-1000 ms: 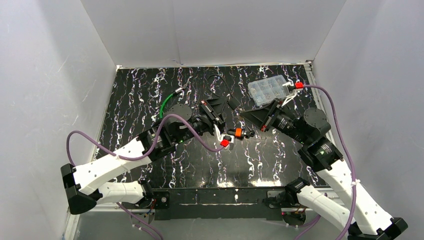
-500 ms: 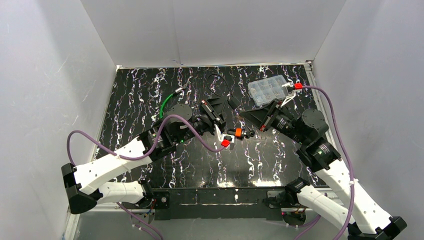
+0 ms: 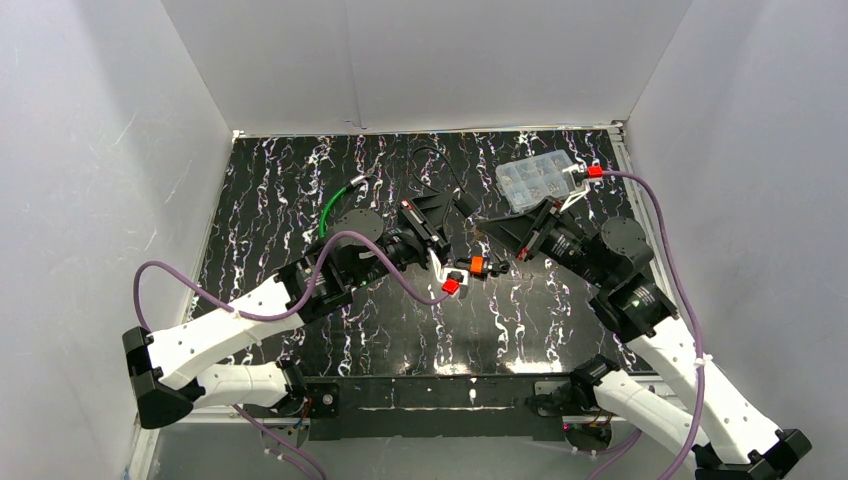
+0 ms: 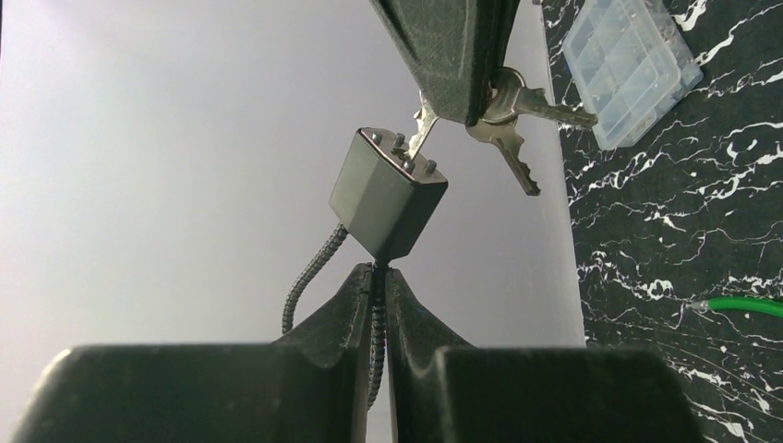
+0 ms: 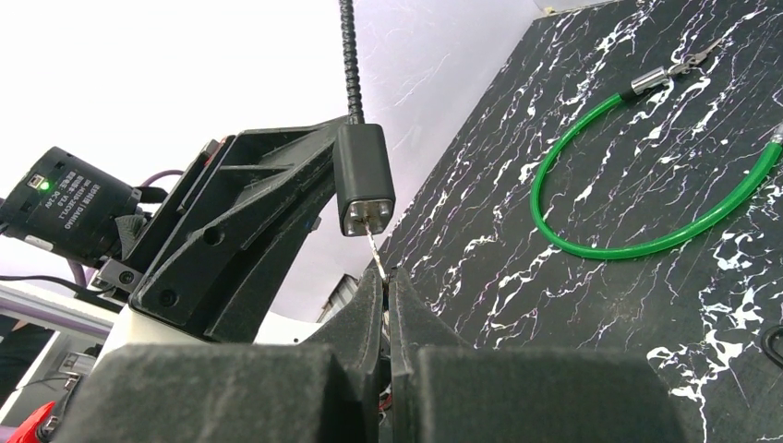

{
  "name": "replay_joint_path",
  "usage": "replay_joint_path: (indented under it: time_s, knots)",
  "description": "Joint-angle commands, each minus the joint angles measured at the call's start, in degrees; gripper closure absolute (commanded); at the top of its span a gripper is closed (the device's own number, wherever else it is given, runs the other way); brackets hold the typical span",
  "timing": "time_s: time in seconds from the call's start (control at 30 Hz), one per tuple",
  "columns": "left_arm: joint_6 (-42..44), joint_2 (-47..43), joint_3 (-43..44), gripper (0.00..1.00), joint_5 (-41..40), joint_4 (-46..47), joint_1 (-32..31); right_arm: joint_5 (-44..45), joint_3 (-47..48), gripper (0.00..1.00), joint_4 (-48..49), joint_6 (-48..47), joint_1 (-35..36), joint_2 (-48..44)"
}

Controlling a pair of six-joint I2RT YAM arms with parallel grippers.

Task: Unlock with the key
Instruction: Unlock the lock.

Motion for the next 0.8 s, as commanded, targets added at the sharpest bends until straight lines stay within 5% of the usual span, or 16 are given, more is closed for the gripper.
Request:
replay_joint_path:
  time_s: [0.0, 0.5, 0.77]
  knots:
    - [0.6, -2.1, -0.5, 1.00, 1.6, 2.3, -0.7, -0.2, 0.3, 0.99, 5.0, 1.0, 0.2, 1.0]
    - [1.6, -1.4, -0.2, 1.00, -0.2, 1.1, -0.7, 0.0, 0.2, 0.99, 3.7, -0.5, 2.8, 0.3]
    - [3.4, -1.2, -0.5, 1.00, -0.5, 0.9, -0.7, 7.1, 0.6, 0.99, -0.4, -1.0, 3.9, -1.6]
